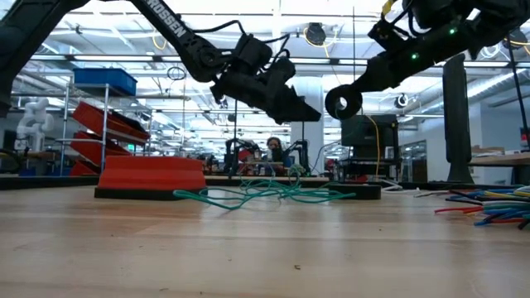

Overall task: Coiling cords
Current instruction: Coil the green wire cable on the spool

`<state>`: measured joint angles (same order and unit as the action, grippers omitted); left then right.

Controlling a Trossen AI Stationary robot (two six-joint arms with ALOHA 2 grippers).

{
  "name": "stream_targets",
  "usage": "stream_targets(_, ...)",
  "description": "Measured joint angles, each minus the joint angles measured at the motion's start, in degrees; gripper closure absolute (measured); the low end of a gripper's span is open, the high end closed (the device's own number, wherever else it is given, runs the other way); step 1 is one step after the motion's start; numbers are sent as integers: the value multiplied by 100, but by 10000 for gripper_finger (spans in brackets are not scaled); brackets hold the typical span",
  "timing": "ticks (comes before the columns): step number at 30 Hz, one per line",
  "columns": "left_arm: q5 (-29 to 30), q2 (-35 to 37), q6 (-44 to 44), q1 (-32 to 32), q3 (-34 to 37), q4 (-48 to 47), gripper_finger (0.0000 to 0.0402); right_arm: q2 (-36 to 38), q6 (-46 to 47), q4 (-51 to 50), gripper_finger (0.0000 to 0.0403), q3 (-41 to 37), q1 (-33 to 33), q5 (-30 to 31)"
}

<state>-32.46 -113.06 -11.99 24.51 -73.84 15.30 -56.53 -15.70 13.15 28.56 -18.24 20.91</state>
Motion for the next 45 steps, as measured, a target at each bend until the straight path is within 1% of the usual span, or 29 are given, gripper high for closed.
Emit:
stream_targets(2, 247, -39, -274, -111, 145, 219, 338, 61, 27, -30, 402, 0, -1, -7)
stream_targets(4, 849, -117, -710, -271, 286, 665, 338, 72, 74, -19, 402, 1, -2, -31)
stream_targets(8, 1611, -180, -1381, -547, 397, 1239, 338, 67, 168, -31, 402, 2, -2, -173)
stream_targets(9, 1775, -191, -1422, -595, 397, 1348, 338, 67, 175, -19, 403, 2, -2, -177)
stream_targets(11, 1907, -199, -1551, -646, 397, 1515, 336, 67, 199, -29, 403, 2, 2, -181)
stream_targets(14, 1931, -199, -1592, -656, 397, 1614, 323, 67, 216, -13, 403, 2, 4, -187)
stream_targets(16, 1930, -206, -1591, -619, 397, 1562, 308, 67, 218, -6, 403, 2, 9, -292)
stream_targets(20, 1900, -363, -1447, -575, 395, 1552, 264, 67, 247, 42, 403, 2, 58, -326)
stream_targets(24, 1876, -522, -1304, -581, 395, 1807, 216, 67, 271, 97, 403, 2, 150, -326)
stream_targets(27, 1876, -565, -1294, -602, 395, 2056, 195, 67, 286, 207, 403, 2, 216, -328)
stream_targets(32, 2071, -581, -1441, -605, 374, 2061, 189, 69, 309, 316, 403, 4, 266, -332)
stream_targets(37, 2066, -583, -1446, -552, 312, 1798, 189, 69, 411, 504, 403, 4, 280, -498)
stream_targets(40, 1942, -585, -1445, -531, 312, 1790, 190, 72, 423, 637, 403, 4, 300, -608)
stream_targets(42, 1905, -585, -1519, -531, 312, 1738, 195, 72, 455, 688, 403, 4, 300, -629)
stream_targets(45, 1921, -585, -1556, -536, 310, 1629, 214, 72, 457, 683, 403, 4, 300, -629)
